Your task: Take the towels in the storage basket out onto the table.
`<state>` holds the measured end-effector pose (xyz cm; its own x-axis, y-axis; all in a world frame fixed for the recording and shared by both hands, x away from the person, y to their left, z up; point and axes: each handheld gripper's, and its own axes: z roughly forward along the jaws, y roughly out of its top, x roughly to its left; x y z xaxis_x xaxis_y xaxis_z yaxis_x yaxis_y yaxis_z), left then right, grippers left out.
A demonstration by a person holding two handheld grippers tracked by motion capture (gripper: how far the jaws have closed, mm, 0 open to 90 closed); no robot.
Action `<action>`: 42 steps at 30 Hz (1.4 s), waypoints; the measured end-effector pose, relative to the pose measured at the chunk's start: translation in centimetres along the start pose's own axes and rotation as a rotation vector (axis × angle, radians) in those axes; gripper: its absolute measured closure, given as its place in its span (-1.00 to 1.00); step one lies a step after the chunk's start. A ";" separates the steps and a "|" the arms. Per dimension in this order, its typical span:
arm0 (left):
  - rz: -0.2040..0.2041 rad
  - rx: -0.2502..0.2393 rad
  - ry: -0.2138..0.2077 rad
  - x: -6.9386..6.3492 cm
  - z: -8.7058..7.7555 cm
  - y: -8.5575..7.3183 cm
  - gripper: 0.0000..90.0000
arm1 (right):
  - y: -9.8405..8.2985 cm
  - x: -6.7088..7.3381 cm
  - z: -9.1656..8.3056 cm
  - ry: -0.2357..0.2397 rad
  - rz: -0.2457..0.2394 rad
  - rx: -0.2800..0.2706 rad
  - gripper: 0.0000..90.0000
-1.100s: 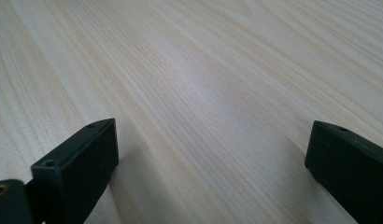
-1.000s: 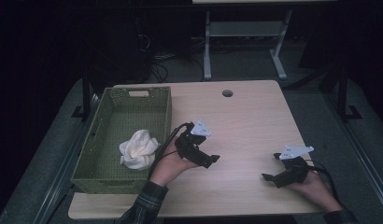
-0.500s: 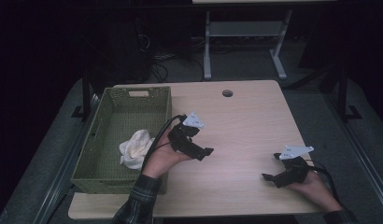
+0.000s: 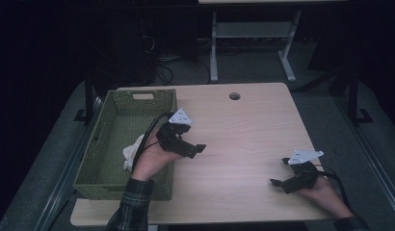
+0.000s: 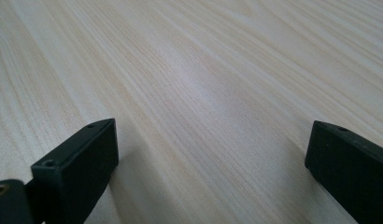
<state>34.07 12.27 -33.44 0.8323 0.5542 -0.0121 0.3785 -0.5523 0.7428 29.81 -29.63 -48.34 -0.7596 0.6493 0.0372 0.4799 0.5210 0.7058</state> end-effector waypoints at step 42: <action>-0.178 0.098 0.226 7.7 -4.6 -7.7 -0.70 | 0.0 0.0 0.0 0.001 0.000 0.001 -0.95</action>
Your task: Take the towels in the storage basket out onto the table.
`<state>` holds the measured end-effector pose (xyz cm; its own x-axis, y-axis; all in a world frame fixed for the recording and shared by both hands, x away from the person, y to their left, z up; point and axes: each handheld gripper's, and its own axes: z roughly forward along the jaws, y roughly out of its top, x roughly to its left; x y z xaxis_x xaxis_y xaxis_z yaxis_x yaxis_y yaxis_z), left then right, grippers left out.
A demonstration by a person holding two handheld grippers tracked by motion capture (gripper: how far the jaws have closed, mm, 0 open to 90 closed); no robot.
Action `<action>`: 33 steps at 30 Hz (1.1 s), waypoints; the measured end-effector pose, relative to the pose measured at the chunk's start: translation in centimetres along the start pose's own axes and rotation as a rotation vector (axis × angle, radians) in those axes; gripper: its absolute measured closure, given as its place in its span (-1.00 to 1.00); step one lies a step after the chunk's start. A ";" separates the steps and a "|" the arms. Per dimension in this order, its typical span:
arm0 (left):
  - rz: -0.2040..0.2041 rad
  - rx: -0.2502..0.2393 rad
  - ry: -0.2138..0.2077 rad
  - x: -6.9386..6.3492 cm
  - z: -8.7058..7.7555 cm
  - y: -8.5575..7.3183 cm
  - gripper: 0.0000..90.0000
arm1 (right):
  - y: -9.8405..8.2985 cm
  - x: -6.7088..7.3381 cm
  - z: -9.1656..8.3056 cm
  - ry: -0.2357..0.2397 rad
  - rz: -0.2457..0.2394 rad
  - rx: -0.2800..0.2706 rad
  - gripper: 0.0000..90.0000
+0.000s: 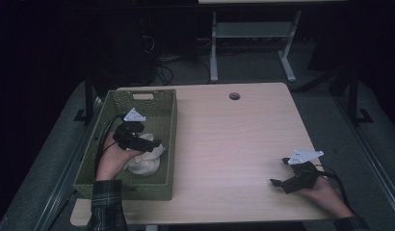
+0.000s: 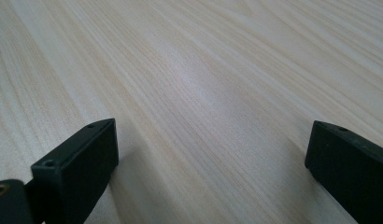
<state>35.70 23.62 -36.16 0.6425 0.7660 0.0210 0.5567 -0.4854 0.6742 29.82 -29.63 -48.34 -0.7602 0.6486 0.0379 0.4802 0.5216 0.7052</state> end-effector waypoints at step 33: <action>-0.071 0.321 0.018 1.5 5.4 -4.0 -0.72 | 0.0 0.0 0.0 0.000 -0.001 0.000 -0.95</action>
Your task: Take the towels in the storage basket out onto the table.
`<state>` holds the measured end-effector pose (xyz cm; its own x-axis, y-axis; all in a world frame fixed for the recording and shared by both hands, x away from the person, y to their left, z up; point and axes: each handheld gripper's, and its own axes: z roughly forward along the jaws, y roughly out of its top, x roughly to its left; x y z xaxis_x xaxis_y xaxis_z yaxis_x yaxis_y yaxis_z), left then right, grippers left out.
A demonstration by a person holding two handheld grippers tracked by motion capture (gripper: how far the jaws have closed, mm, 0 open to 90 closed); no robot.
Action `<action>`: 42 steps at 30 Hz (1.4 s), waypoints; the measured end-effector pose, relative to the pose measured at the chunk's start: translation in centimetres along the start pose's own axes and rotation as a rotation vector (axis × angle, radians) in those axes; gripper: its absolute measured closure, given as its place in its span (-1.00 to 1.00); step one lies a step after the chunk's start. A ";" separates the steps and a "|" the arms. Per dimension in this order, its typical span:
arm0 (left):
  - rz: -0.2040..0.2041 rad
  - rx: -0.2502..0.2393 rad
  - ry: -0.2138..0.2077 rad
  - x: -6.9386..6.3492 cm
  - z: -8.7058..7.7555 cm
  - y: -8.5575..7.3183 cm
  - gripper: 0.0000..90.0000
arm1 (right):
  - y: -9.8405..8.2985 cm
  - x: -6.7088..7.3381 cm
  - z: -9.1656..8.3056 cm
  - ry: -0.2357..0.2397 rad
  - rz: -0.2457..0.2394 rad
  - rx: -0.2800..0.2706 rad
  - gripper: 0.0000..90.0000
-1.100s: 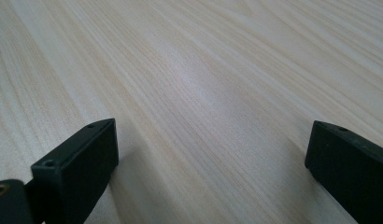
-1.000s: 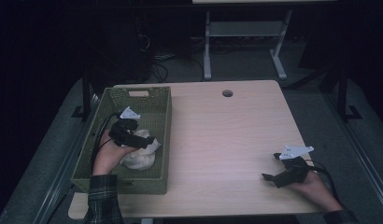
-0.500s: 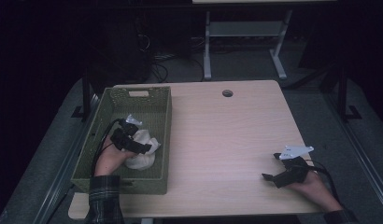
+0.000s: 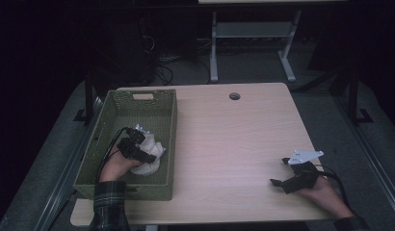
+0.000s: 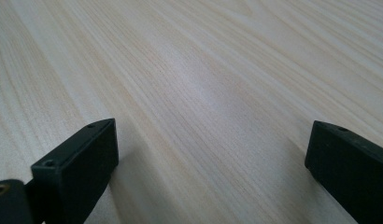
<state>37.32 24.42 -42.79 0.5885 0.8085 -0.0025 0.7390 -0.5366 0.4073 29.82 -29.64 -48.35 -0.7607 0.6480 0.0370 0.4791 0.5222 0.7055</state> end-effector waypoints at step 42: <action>-0.046 -0.114 -0.138 0.5 -3.2 0.2 0.60 | 0.0 0.0 0.0 0.000 -0.001 0.000 -0.95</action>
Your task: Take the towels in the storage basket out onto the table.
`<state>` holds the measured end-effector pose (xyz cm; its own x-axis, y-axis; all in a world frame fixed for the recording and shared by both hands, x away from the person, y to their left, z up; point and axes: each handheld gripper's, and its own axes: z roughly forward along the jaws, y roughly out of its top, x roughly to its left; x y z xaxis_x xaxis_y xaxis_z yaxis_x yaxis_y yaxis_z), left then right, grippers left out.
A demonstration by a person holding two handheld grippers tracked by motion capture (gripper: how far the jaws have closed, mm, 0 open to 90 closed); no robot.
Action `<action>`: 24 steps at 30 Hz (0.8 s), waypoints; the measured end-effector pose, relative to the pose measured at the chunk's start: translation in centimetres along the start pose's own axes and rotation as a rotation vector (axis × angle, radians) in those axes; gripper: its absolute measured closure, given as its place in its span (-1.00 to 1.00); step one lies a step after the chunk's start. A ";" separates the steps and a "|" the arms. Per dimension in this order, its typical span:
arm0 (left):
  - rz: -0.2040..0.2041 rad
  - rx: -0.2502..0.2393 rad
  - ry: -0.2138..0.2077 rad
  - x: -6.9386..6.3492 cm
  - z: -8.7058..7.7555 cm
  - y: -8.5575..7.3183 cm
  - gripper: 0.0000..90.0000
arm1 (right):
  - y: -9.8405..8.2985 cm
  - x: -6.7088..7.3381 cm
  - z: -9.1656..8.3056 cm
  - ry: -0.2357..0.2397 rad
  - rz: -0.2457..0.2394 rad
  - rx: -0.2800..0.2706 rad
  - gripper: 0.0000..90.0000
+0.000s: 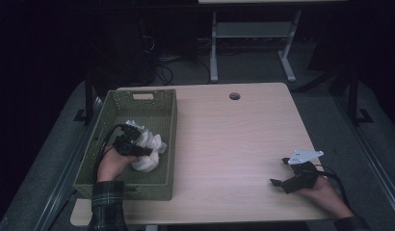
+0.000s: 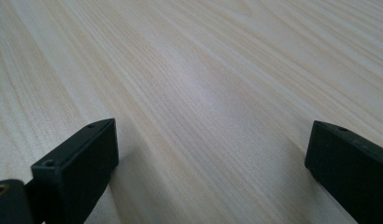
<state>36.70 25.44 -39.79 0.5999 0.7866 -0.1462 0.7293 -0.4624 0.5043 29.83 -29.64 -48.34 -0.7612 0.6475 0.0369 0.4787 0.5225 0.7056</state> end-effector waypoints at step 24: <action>0.059 -0.292 -0.062 -2.1 -6.2 2.0 0.63 | 0.0 0.0 0.0 0.000 -0.002 -0.001 -0.95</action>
<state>34.84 25.47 -33.20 0.6638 0.7314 -0.1560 0.5723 -0.3624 0.7356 29.88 -29.63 -48.35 -0.7621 0.6465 0.0357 0.4769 0.5231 0.7063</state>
